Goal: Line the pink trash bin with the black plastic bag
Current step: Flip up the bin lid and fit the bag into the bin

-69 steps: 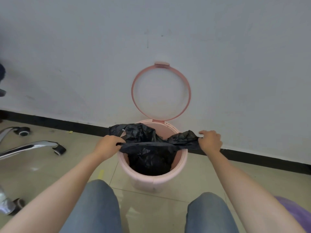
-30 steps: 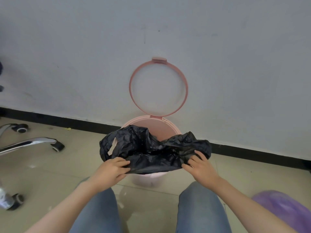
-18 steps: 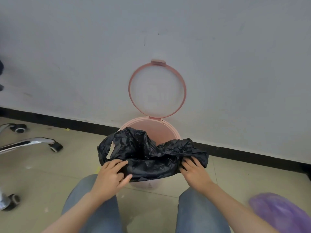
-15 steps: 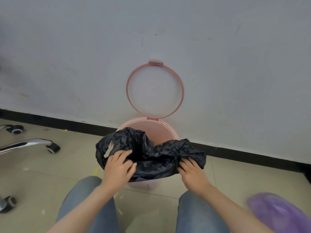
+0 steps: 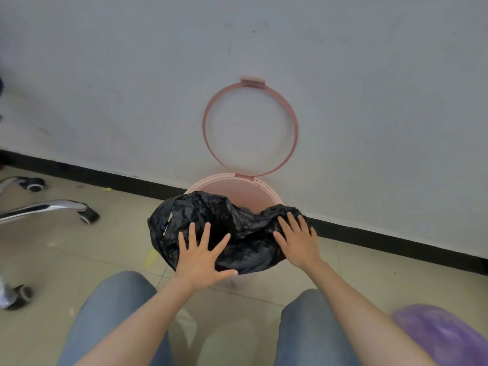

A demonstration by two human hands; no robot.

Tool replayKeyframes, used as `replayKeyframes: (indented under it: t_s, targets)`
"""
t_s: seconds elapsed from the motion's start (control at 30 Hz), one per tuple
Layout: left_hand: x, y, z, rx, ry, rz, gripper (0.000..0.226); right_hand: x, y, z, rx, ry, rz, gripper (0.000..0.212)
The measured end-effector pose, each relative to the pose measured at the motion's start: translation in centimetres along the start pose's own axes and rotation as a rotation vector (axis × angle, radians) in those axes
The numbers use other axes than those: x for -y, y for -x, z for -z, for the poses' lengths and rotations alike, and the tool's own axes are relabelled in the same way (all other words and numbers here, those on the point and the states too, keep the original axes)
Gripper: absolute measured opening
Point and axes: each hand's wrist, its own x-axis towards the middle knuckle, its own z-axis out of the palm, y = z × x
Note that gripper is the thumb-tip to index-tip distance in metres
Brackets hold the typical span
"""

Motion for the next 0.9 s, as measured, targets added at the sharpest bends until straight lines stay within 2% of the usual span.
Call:
replayKeyframes:
  t_s: [0.13,0.33,0.4,0.5,0.53,0.57,0.67,0.77,0.83,0.9]
  targets:
    - [0.0,0.2,-0.4,-0.077,-0.066,0.021,0.091,0.9,-3.4,0.4,0.153,-0.110,-0.060,0.059]
    - [0.0,-0.1,-0.7,-0.034,-0.104,0.102,0.083,1.1,-6.4,0.5,0.245,-0.404,-0.128,0.061]
    - [0.1,-0.1,-0.7,-0.023,-0.108,0.131,0.083,1.6,-6.2,0.5,0.133,-0.472,-0.129,0.053]
    - [0.0,0.3,-0.5,-0.051,-0.087,0.158,0.075,2.5,-4.3,-0.1,-0.237,-0.507,-0.161,0.032]
    - [0.1,0.4,-0.1,-0.075,-0.074,0.178,0.073,2.7,-3.8,-0.3,-0.291,-0.479,-0.174,0.031]
    - [0.3,0.3,0.4,-0.104,-0.047,0.198,0.072,2.9,-3.5,-0.6,-0.282,-0.441,-0.181,0.037]
    - [0.8,-0.2,2.2,-0.169,0.064,0.283,0.073,3.3,-4.1,-1.4,-0.104,-0.434,-0.211,0.064]
    - [2.0,-2.2,3.9,-0.175,0.181,0.336,0.065,3.4,-5.0,-1.7,-0.056,-0.473,-0.232,0.071]
    - [3.6,-3.7,3.8,-0.100,0.359,0.409,0.074,3.3,-5.6,-1.7,-0.021,-0.443,-0.225,0.073]
    - [4.6,-4.2,3.3,-0.102,0.440,0.445,0.082,3.3,-5.8,-1.8,0.022,-0.441,-0.221,0.076]
